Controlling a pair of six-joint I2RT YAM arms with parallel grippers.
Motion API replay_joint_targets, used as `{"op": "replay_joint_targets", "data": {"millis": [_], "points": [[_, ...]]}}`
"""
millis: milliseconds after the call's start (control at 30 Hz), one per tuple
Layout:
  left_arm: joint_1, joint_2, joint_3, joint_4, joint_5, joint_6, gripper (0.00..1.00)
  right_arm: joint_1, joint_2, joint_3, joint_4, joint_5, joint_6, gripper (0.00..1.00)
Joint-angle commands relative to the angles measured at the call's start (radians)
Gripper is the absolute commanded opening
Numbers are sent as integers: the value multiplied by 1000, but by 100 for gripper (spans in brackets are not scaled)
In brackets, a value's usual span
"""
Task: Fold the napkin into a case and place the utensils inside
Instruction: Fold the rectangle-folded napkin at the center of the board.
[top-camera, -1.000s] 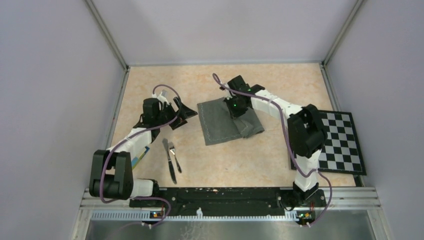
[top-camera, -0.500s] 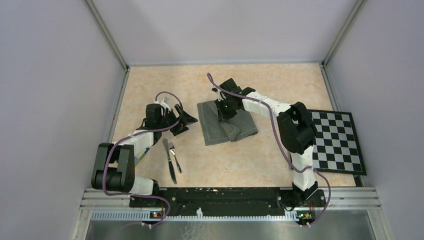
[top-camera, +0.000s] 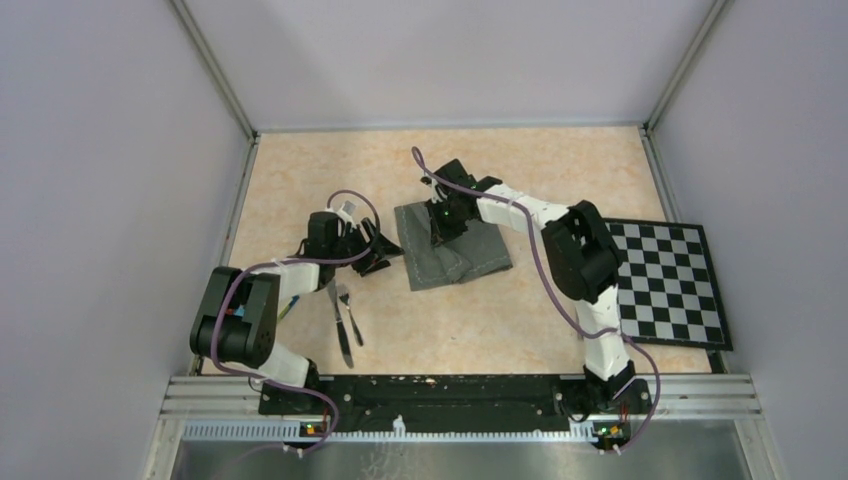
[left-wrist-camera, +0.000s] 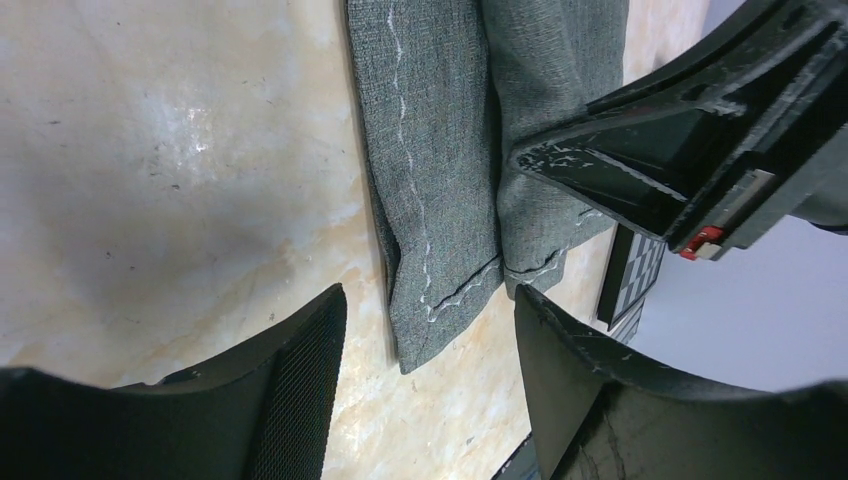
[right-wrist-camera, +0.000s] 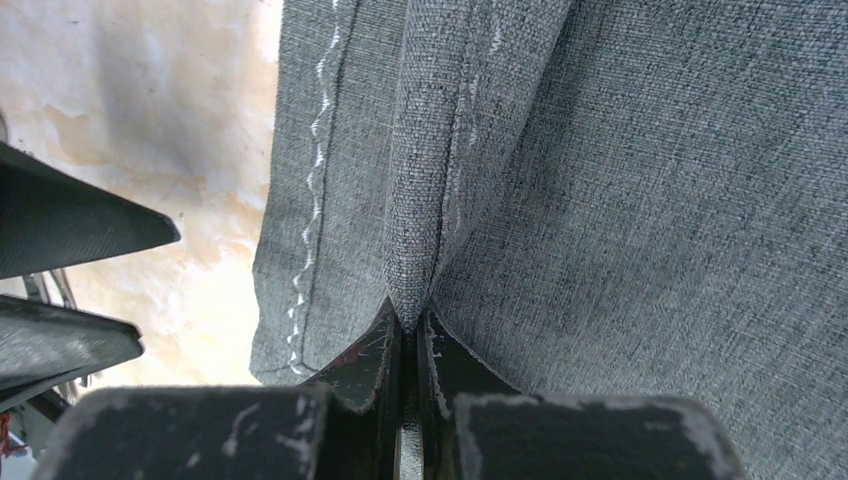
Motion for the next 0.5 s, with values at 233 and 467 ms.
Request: {"op": "replay_joint_targets", "data": {"millis": [233, 467], "points": [[0, -10, 8, 26, -17, 15, 66, 8, 23, 40, 57, -2, 34, 8], [-1, 7, -1, 37, -5, 16, 65, -104, -184, -153, 311, -249, 149, 58]]}}
